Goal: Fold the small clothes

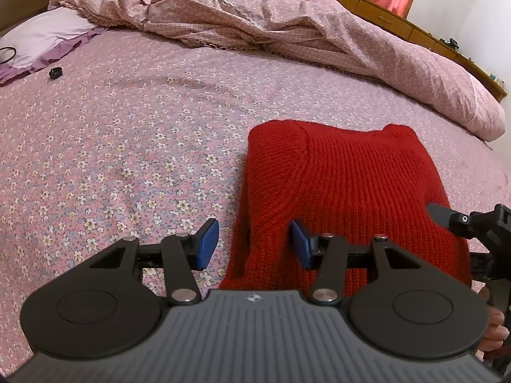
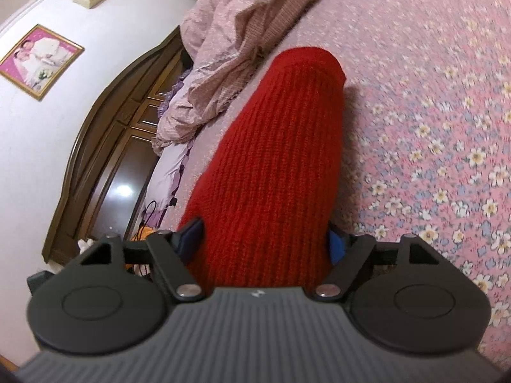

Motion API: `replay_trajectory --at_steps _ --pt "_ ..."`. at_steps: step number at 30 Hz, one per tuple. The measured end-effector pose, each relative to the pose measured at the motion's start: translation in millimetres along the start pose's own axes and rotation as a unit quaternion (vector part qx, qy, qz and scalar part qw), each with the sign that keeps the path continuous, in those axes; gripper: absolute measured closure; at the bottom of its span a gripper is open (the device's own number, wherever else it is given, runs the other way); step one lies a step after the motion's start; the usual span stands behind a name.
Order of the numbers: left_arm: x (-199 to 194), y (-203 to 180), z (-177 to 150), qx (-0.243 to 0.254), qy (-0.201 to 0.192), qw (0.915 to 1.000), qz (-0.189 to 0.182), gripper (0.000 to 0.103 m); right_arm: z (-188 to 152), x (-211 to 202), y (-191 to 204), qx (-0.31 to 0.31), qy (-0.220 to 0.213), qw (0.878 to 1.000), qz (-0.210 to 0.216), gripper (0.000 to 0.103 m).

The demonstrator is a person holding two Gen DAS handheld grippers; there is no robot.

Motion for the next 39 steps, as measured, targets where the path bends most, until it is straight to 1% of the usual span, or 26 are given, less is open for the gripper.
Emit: replay_trajectory --at_steps 2,4,7,9,12,17,21,25,29,33,35,38,39 --pt "0.0 0.0 0.1 -0.001 -0.001 1.0 0.001 0.047 0.5 -0.2 2.8 -0.005 -0.007 1.0 -0.002 0.03" --pt "-0.3 0.0 0.2 -0.002 -0.002 1.0 0.001 0.047 2.5 -1.4 5.5 -0.008 -0.016 1.0 0.001 0.036" --pt "-1.2 -1.6 0.5 -0.003 -0.007 1.0 -0.003 0.047 10.0 -6.4 13.6 -0.009 -0.033 0.999 0.017 0.044" --pt "-2.2 -2.8 0.2 -0.006 -0.008 0.9999 -0.008 0.048 16.0 -12.4 20.3 -0.014 -0.045 0.999 0.026 0.047" --pt "-1.2 -7.7 -0.4 -0.018 -0.005 0.9995 -0.026 0.048 23.5 -19.1 31.3 -0.028 -0.055 0.998 0.028 0.05" --pt "4.1 -30.2 -3.3 -0.04 0.006 0.9964 -0.075 0.048 37.9 -41.9 39.0 -0.045 -0.082 0.995 0.018 0.052" --pt "9.0 -63.0 -5.9 -0.023 0.011 0.9948 -0.098 0.048 42.6 -67.8 28.4 -0.05 -0.096 0.994 -0.002 0.052" --pt "14.6 -101.0 -8.6 -0.009 0.024 0.9913 -0.129 0.048 49.5 -95.5 11.6 -0.039 -0.122 0.991 -0.022 0.053" --pt "17.7 -136.5 -16.0 0.019 0.034 0.9879 -0.15 0.048 52.8 -127.8 -7.0 -0.029 -0.147 0.988 -0.044 0.053" --pt "19.2 -161.1 -23.8 0.046 0.037 0.9857 -0.158 0.048 48.4 -151.8 -32.0 -0.009 -0.158 0.985 -0.066 0.053" --pt "19.1 -169.8 -25.8 0.057 0.037 0.9848 -0.16 0.048 43.9 -160.0 -51.5 0.008 -0.161 0.983 -0.085 0.053" --pt "18.2 -179.2 -28.0 0.064 0.04 0.9829 -0.168 0.048 38.4 -167.2 -76.5 0.024 -0.167 0.979 -0.112 0.056" --pt "17.8 -181.8 -28.8 0.069 0.04 0.9824 -0.169 0.047 37.3 -169.2 -82.0 0.027 -0.17 0.978 -0.12 0.059"
Point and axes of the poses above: each gripper's, at about its wrist camera, not at the fingertips, and x roughly the way its jaws point, y to its left, z to its top, the point moved 5 cm from there along x, roughly the way its jaws point, and after that the axes turned 4 degrees about -y, right-handed, at the moved point
